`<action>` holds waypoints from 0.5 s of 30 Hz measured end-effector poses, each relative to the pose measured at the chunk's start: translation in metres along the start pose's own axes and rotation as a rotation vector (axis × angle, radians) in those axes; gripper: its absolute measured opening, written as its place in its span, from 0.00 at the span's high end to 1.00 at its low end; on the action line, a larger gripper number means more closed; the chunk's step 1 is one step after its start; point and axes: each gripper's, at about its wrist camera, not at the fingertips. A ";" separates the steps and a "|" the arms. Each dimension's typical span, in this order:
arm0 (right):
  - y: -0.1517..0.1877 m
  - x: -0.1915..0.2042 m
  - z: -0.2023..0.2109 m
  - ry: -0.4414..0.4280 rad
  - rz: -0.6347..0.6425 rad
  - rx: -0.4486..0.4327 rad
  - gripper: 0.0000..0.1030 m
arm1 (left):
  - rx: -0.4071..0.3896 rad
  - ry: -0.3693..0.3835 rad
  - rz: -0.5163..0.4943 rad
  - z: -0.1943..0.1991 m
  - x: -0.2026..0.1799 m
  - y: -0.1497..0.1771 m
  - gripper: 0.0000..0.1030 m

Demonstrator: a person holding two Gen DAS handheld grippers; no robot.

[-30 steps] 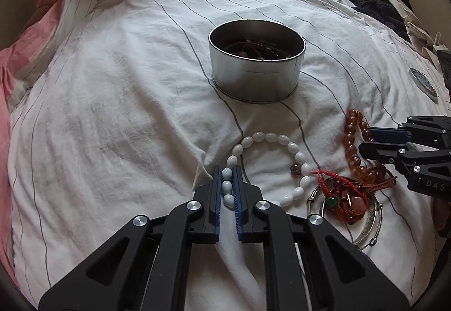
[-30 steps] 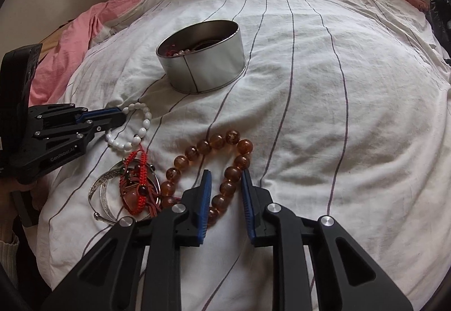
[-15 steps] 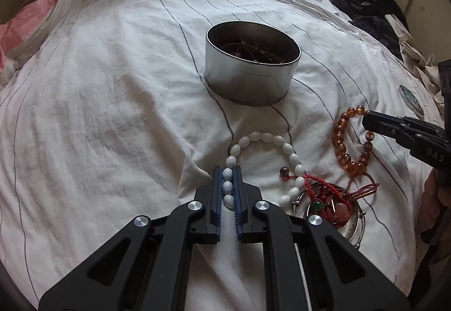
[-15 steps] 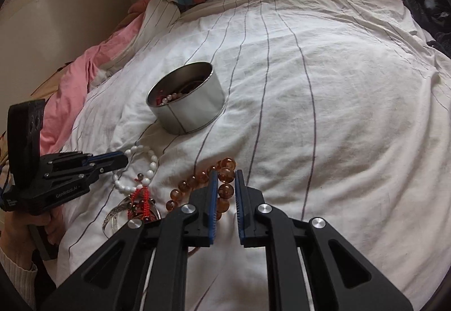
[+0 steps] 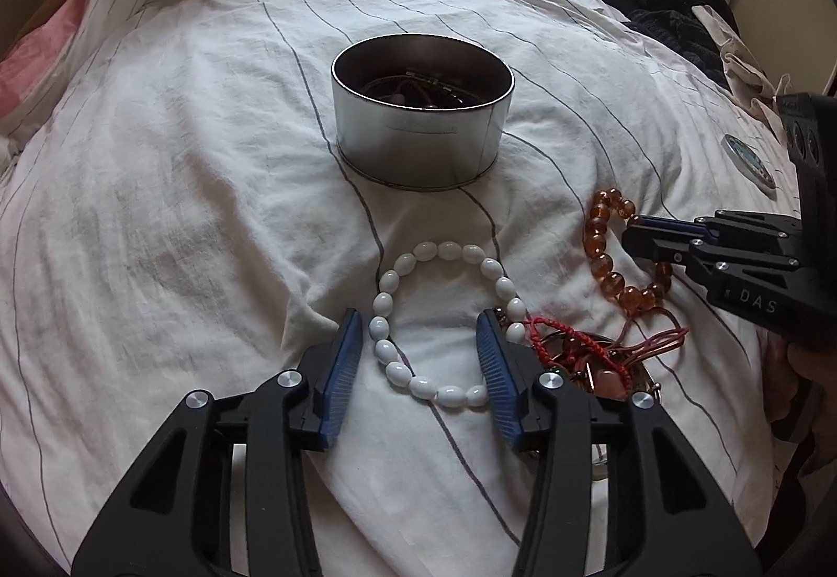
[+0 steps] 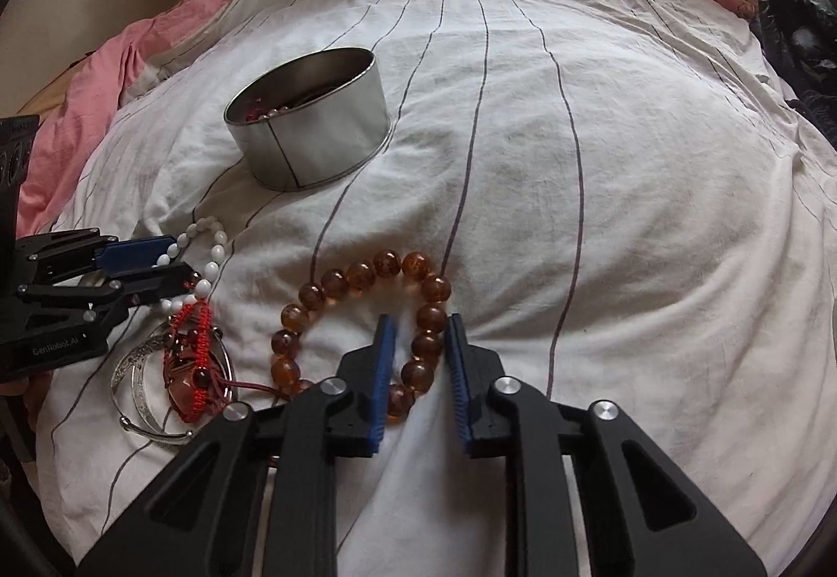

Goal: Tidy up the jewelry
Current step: 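Grasp the white bead bracelet with the left tool while the right grasps the amber bead bracelet, then lift the white bead bracelet with the left tool while the right lifts the amber beads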

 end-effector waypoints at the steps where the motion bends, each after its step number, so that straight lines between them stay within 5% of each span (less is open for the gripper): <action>1: 0.000 -0.004 0.001 -0.030 -0.026 -0.003 0.88 | 0.000 0.000 -0.002 0.000 -0.001 0.000 0.55; 8: -0.001 -0.011 -0.001 -0.093 -0.093 0.008 0.86 | -0.001 -0.004 -0.004 0.002 0.000 0.001 0.53; 15: -0.001 0.000 -0.004 -0.072 -0.030 0.014 0.69 | -0.001 -0.008 -0.008 0.001 -0.001 0.001 0.52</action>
Point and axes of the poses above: each gripper's, at about its wrist camera, not at the fingertips, and z roughly against the way its jaws point, x to its left, y to its underside, and after that the axes turned 1 degree about z, right-handed
